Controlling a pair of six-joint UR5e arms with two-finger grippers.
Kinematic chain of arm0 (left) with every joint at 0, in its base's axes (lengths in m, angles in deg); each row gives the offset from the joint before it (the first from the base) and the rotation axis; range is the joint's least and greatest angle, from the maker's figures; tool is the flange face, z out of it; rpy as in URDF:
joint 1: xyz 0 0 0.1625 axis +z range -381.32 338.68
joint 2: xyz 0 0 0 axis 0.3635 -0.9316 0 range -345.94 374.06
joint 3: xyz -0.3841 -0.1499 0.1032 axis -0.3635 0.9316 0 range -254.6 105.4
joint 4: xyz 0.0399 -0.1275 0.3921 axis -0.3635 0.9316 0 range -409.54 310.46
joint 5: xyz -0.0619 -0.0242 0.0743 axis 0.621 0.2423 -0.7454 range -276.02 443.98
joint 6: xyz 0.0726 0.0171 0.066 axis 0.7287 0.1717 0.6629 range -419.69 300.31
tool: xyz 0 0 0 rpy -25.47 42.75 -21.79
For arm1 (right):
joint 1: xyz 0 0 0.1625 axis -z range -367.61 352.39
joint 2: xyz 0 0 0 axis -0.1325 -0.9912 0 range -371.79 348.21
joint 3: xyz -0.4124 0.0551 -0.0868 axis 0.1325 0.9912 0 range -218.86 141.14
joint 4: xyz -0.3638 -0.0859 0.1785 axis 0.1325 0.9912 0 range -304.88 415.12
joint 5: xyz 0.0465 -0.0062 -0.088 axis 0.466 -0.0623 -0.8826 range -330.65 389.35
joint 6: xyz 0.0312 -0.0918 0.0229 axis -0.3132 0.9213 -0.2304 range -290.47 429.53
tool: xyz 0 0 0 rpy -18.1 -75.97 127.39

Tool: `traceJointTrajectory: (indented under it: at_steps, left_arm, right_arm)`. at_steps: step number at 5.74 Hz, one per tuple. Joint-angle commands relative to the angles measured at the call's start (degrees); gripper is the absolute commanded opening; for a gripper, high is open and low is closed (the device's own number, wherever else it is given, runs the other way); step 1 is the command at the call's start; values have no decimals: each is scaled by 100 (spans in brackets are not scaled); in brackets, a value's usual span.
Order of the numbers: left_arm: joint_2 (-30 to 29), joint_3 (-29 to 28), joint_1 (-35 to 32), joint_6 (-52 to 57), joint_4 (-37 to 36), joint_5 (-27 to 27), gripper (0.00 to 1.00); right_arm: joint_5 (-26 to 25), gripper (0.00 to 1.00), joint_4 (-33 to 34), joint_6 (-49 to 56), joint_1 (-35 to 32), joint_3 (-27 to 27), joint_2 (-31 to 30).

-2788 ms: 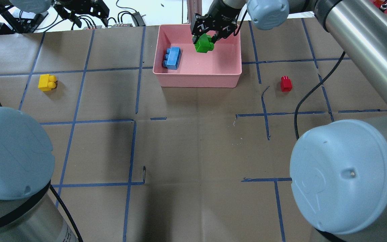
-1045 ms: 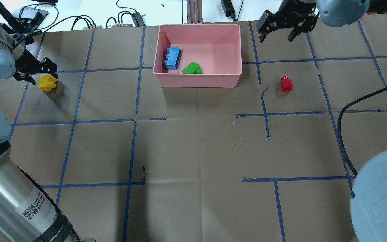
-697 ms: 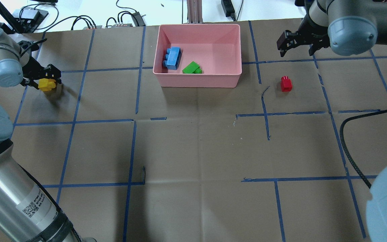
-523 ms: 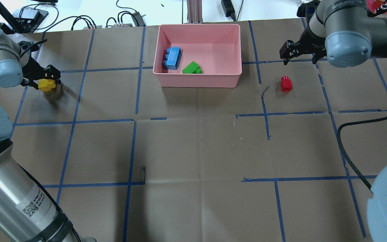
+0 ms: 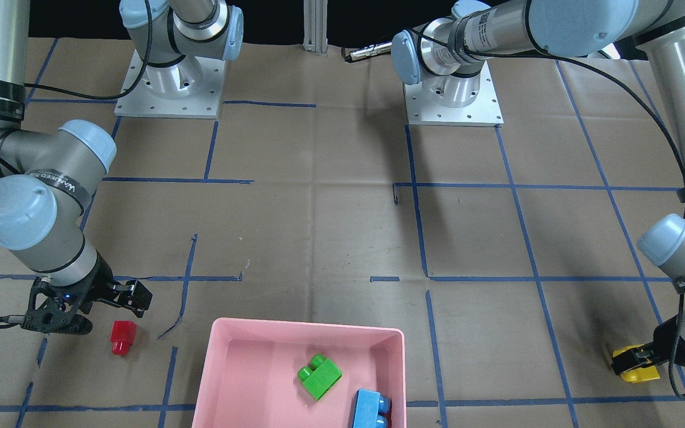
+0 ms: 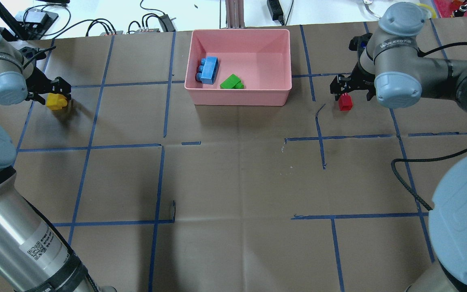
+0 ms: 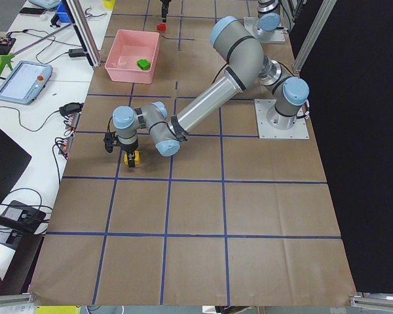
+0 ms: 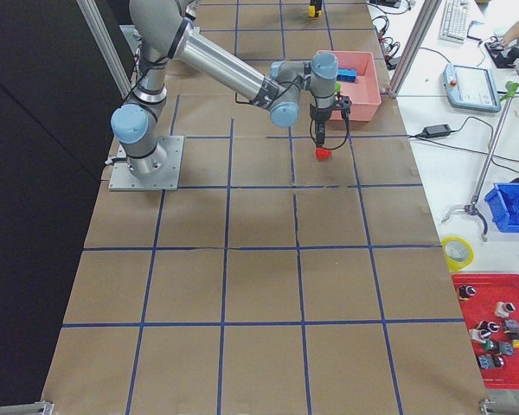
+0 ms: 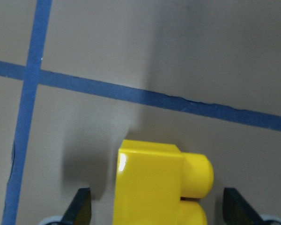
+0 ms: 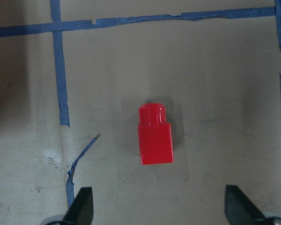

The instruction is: Put all blocks into box

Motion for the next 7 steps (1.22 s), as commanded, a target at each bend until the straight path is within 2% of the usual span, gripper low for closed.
traceJointTrajectory:
  at_steps: [1,3,4,5,6,7]
  left_arm:
    - [-3,-4,0,73,-46,-1,67]
    - [14,-4,0,266,41,-9,44]
    - [75,-21,0,284,68,-9,26]
    - [189,-91,-17,302,251,-1,18]
    - [521,-361,-43,302,914,17,18]
    - [750,-869,-139,215,1973,17,18]
  right_arm:
    - [18,99,264,6,6,-1,341]
    - [1,99,684,24,15,25,535]
    - [1,98,695,15,15,43,570]
    - [1,82,678,24,15,34,562]
    - [-16,47,608,24,15,34,562]
    - [-25,16,564,24,15,25,562]
